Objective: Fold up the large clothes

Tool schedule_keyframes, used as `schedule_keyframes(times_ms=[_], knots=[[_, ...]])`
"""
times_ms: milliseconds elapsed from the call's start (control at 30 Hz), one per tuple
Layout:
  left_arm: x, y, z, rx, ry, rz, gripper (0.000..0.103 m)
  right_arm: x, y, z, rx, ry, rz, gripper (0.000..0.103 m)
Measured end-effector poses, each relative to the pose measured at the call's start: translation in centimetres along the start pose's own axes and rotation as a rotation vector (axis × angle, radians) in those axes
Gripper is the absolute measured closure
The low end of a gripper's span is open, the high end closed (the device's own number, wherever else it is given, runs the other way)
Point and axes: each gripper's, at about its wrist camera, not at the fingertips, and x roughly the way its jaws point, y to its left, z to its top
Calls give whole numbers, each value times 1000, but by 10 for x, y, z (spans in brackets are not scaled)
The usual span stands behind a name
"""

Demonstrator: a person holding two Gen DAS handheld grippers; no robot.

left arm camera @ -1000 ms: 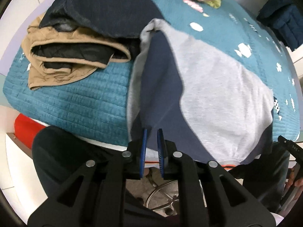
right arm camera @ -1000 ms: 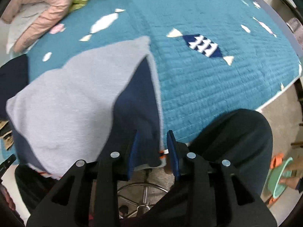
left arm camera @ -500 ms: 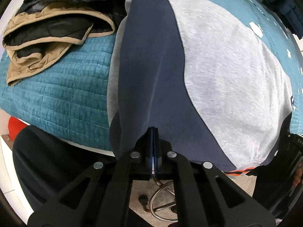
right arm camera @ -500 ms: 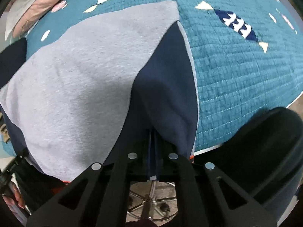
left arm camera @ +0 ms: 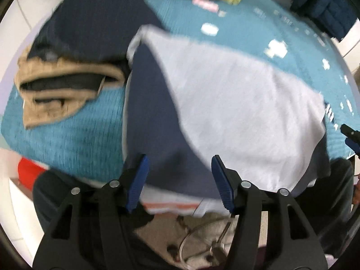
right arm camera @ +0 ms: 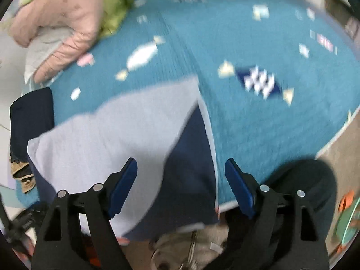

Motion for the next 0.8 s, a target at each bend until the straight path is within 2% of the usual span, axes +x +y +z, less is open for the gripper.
schedule_keyframes(times_ms=[67,133,167,233,267,333,467,567,600,667,733,767,800], knots=[[-2,-14,10,34,-78,2,45,-3,15,2,-89,-75,12,35],[-2,-26,22,73,-130,6,46,5,43,6,-192,-105,28,56],[0,-34,29,88,-145,5,55,12,56,7,-226,-100,49,62],[8,-46,44,107,-157,7,73,29,74,11,-243,-53,109,89],[16,-50,52,113,-153,9,82,39,84,13,-241,-31,139,93],[32,-63,65,113,-136,3,90,52,102,15,-238,-8,176,96],[59,-77,80,133,-124,-19,91,79,126,12,-233,78,274,97],[91,-80,84,134,-60,-5,93,111,133,6,-277,134,222,103],[93,-72,84,115,-45,-22,101,120,124,7,-282,155,250,103],[88,-51,83,72,-34,-52,100,120,104,12,-237,169,332,103],[77,-30,83,53,-36,-51,100,113,83,16,-241,168,291,103],[73,-22,81,49,-37,-14,100,108,73,16,-268,168,259,103],[71,-10,79,43,-29,-6,100,105,63,16,-276,171,263,103]])
